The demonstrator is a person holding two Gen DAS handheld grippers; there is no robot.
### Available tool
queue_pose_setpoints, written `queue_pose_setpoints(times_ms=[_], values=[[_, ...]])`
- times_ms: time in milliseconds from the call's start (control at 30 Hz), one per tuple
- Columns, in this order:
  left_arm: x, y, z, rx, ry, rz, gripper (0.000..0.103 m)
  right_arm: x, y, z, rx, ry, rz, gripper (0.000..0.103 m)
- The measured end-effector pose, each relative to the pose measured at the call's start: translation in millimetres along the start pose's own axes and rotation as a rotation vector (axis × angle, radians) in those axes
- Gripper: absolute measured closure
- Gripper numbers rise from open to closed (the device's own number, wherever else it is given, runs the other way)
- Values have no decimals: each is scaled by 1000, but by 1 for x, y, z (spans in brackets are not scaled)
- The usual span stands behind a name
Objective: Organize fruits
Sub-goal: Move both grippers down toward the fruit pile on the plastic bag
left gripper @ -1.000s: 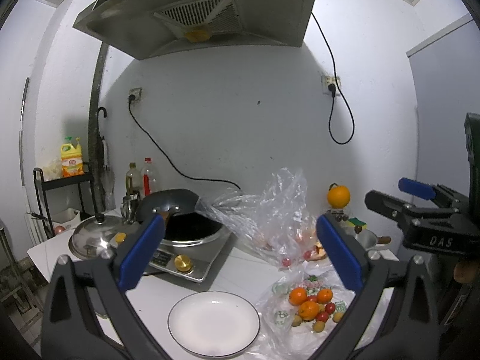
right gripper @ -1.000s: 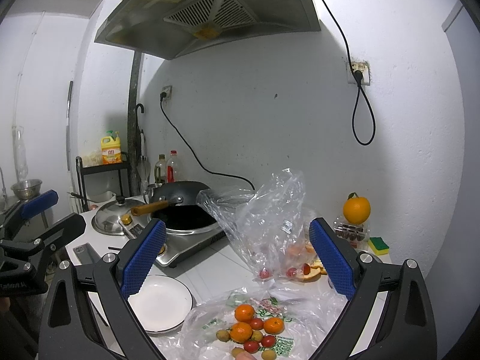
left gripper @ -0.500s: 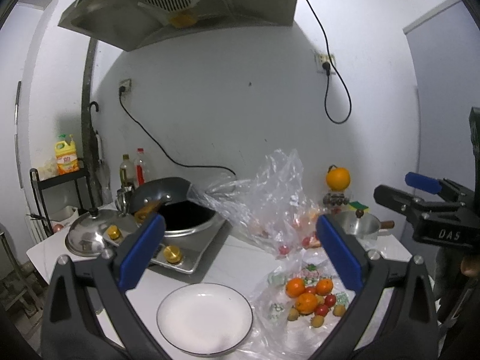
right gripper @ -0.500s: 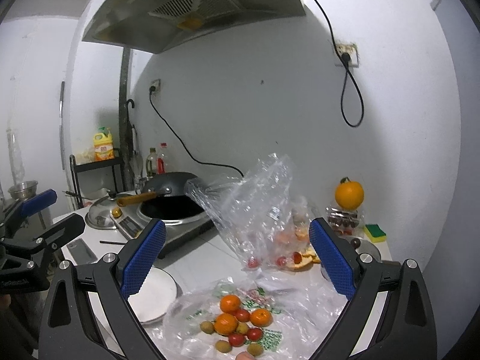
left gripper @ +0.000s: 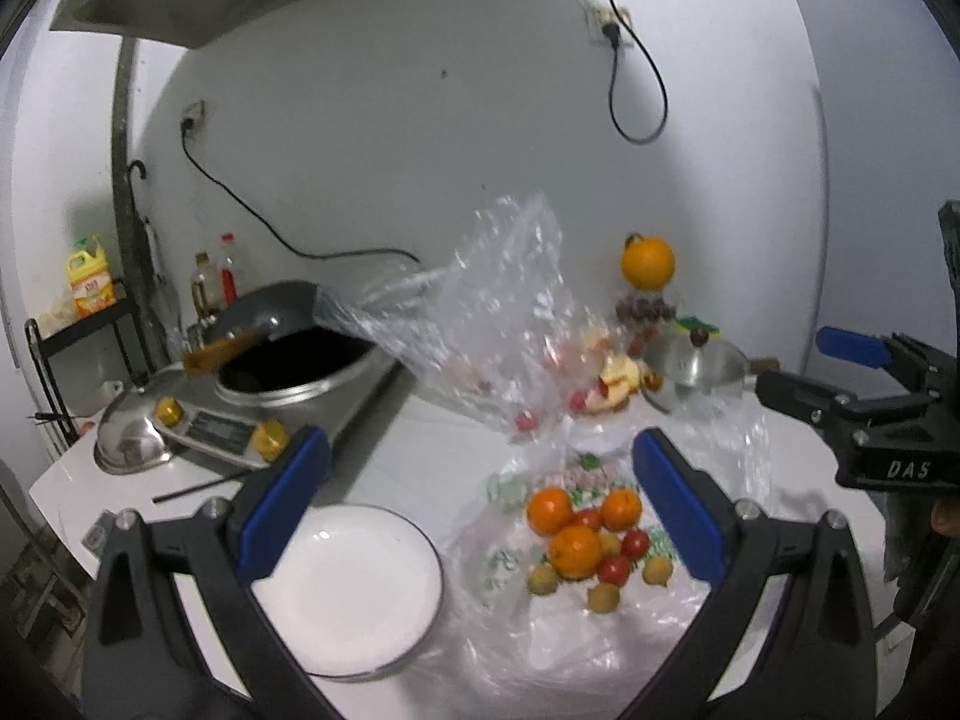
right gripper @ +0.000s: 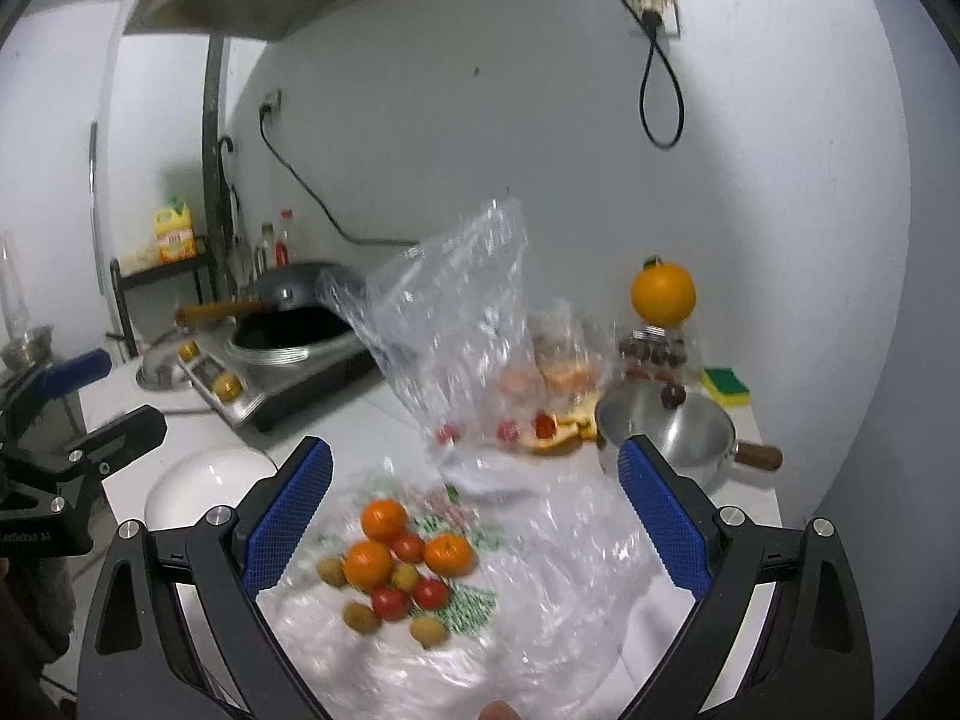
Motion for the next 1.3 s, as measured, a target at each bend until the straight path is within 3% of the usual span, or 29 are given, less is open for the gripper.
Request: queue_pose_setpoints(times_ms=[533, 767, 867, 1167, 1300], values=[[-37, 57, -32, 190, 60, -57, 2, -16, 53, -19, 112, -41, -45, 6], [-53, 87, -44, 273, 98, -57, 3, -21, 74, -28, 180, -67, -62, 29], [-61, 101, -48, 315, 120, -60, 13, -21, 83, -32, 209, -80, -56, 33], [-76, 130, -58, 404, 159, -104, 17, -24, 110, -37, 249, -109, -91, 36], [-81, 142, -63, 444, 181, -101, 39, -23, 115, -38, 256, -138, -106, 36]])
Point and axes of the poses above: each gripper's, at about its wrist camera, not at the fingertips, and z roughly against the way its jaws point, x to its left, y to its underside, the point moved 4 cm from there along -z, roughly the way its jaws point, and after that the axes turned 15 degrees about -x, right-handed, at the moved point
